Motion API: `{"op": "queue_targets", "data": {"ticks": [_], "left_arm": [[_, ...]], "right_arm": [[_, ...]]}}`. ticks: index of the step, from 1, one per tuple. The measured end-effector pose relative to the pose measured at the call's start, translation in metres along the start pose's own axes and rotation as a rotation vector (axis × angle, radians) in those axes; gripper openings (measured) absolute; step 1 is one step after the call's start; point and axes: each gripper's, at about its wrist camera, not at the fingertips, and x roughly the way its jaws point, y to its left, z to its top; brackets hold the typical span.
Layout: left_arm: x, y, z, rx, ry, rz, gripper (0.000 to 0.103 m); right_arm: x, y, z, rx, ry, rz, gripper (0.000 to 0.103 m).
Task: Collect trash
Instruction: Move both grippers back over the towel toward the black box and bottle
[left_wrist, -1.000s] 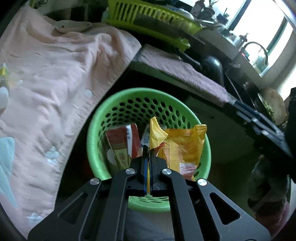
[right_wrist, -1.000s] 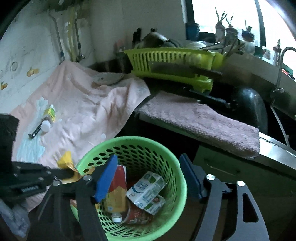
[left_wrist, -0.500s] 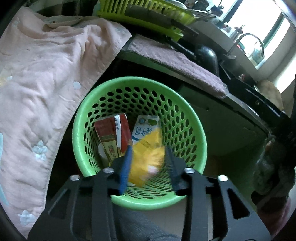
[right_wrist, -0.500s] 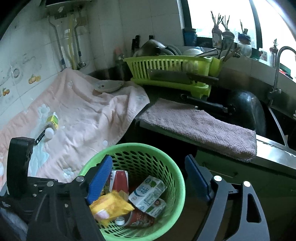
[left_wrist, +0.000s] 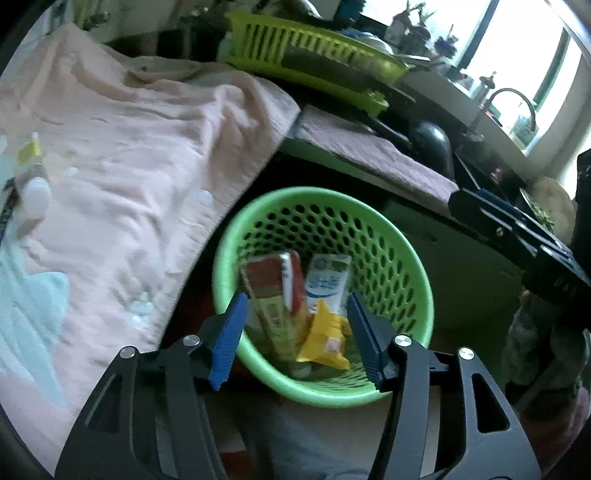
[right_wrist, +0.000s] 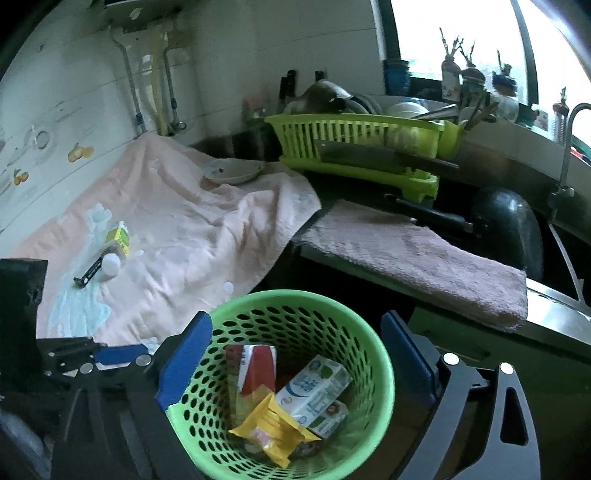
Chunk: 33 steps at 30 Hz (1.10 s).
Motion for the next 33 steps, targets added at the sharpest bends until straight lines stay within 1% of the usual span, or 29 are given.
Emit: {"op": "queue_targets", "data": {"ticks": [10, 18, 23, 28, 33], "left_arm": [[-0.031, 0.047, 0.000, -0.051, -0.061, 0.085, 0.058], [-0.065, 0.111, -0.005, -0.138, -0.109, 0.196, 0.058], [-0.086, 0.158, -0.004, -0.210, -0.142, 0.283, 0.058], [-0.102, 0.201, 0.008, -0.250, -0.177, 0.373, 0.058], [-0.102, 0.237, 0.024, -0.258, -0.173, 0.440, 0.058]], "right_arm": [[0.019, 0.044, 0.009, -0.070, 0.024, 0.063, 0.092], [0.042, 0.092, 0.019, -0.124, 0.050, 0.142, 0.092], [0.053, 0.121, 0.024, -0.157, 0.058, 0.183, 0.092], [0.060, 0.143, 0.028, -0.182, 0.065, 0.213, 0.092], [0.068, 0.160, 0.033, -0.199, 0.075, 0.233, 0.092]]}}
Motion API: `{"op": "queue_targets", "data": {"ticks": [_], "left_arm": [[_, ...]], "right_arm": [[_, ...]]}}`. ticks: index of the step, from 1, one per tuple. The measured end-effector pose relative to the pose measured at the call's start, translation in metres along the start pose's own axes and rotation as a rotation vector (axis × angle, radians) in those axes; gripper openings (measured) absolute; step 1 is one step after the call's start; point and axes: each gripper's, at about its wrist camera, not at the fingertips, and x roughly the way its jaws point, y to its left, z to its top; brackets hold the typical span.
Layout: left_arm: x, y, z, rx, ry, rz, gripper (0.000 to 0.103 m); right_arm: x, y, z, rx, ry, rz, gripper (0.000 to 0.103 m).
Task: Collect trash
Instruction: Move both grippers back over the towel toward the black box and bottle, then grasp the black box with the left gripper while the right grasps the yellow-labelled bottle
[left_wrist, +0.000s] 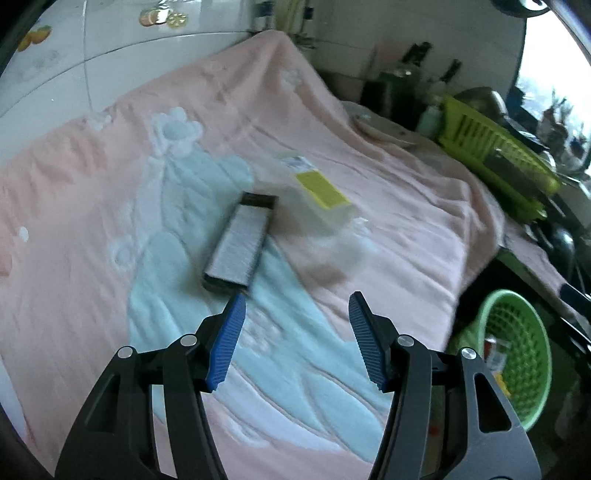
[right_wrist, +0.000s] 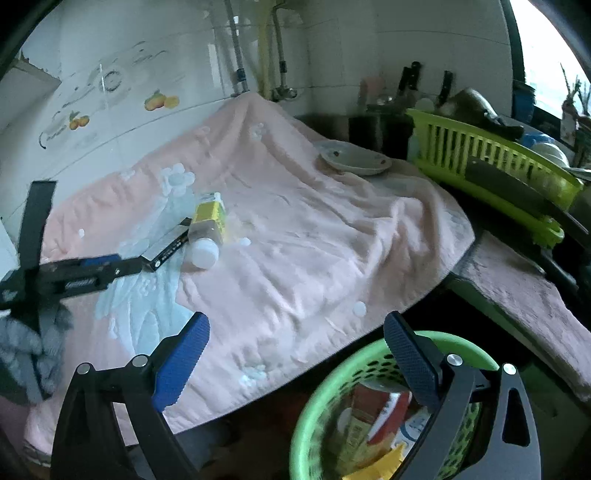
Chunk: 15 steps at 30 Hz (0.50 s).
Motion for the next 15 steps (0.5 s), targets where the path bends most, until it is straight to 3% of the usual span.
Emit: {"op": "queue_targets", "data": {"ticks": [9, 15], "left_arm": [[0.045, 0.026, 0.024, 0.020, 0.045, 0.037, 0.057], [0.074, 0.040, 0.035, 0.006, 0.087, 0.003, 0.057]], "right_arm": [[0.023, 0.020, 0.017, -0.034, 0.019, 0.027, 0.092], [0.043, 0.036, 0.031, -0.060, 0.035, 0.052, 0.092]]}}
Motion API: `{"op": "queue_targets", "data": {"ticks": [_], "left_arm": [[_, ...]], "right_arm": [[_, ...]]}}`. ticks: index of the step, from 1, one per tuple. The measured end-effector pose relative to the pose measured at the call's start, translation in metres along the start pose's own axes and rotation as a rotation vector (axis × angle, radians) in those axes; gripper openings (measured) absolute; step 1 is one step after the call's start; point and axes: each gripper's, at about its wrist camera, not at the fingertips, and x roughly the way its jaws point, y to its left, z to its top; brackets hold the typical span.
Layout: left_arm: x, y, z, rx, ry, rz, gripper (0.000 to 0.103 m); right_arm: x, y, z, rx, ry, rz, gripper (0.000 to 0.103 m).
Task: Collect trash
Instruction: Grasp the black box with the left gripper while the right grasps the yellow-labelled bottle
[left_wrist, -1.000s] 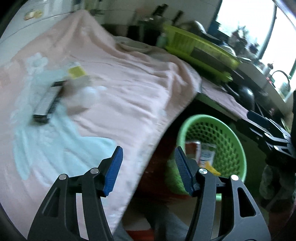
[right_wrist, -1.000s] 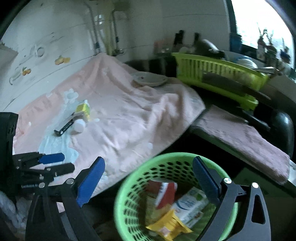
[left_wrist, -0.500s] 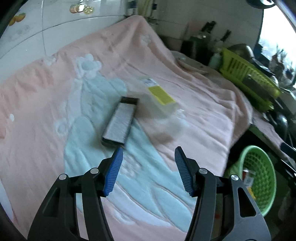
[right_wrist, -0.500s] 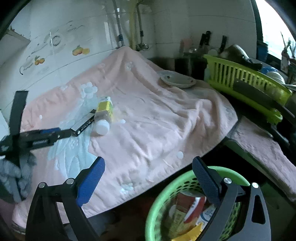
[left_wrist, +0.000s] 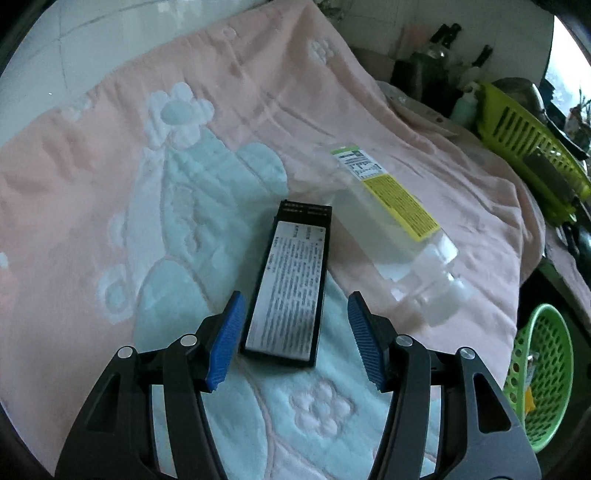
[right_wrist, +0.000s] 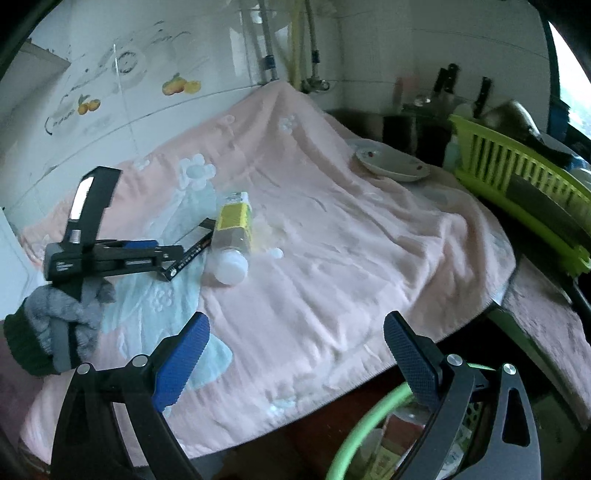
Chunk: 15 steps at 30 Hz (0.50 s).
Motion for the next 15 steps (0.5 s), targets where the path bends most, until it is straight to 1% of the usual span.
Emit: {"op": "queue_targets", "data": {"ticks": [7, 11, 15], "left_arm": [[0.024, 0.004, 0.010, 0.011, 0.031, -0.024, 0.056], [0.036, 0.006, 0.011, 0.017, 0.045, -0.030, 0.048], [0.039, 0.007, 0.013, 0.026, 0.029, -0.036, 0.046]], "right_arm": [[0.026, 0.014, 0.019, -0.022, 0.019, 0.021, 0.092], [0.044, 0.020, 0.030, -0.032, 0.034, 0.031, 0.092], [0.060, 0.022, 0.039, -0.028, 0.052, 0.041, 0.092]]}}
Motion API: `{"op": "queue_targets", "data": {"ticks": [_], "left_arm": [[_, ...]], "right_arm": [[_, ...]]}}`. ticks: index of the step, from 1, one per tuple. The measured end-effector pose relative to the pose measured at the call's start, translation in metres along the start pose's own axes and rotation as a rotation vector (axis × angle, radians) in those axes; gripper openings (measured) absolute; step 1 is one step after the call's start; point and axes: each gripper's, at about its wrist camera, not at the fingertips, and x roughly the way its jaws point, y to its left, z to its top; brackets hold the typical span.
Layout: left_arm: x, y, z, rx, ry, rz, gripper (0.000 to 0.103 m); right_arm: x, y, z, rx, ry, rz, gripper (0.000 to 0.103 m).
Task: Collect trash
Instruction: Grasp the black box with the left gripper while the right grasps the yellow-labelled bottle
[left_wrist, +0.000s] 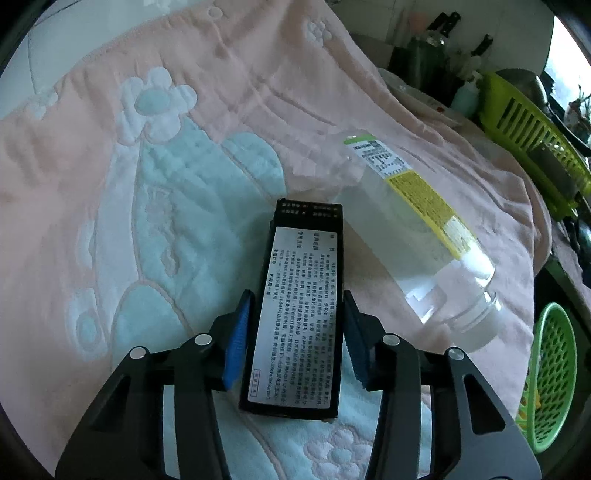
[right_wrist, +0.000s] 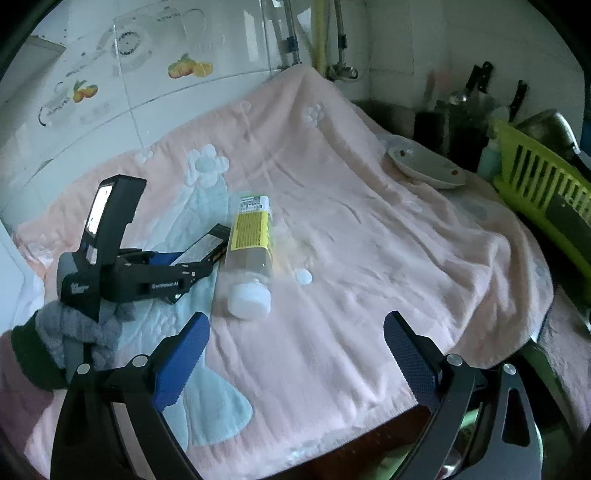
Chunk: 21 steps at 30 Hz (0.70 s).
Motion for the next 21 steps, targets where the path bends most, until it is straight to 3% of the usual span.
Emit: {"op": "queue_targets", "data": {"ticks": [11, 21], "left_arm": [[-0.025, 0.023, -0.009, -0.046, -0.048, 0.006, 0.044], [-0.060, 0.052, -0.018, -0.091, -0.102, 0.052, 0.044]], "right_arm": [[0.036, 0.010, 0.032, -0.003, 0.029, 0.031, 0.092], [0.083, 0.031, 0.057, -0.048, 0.088, 0.064, 0.082]]}}
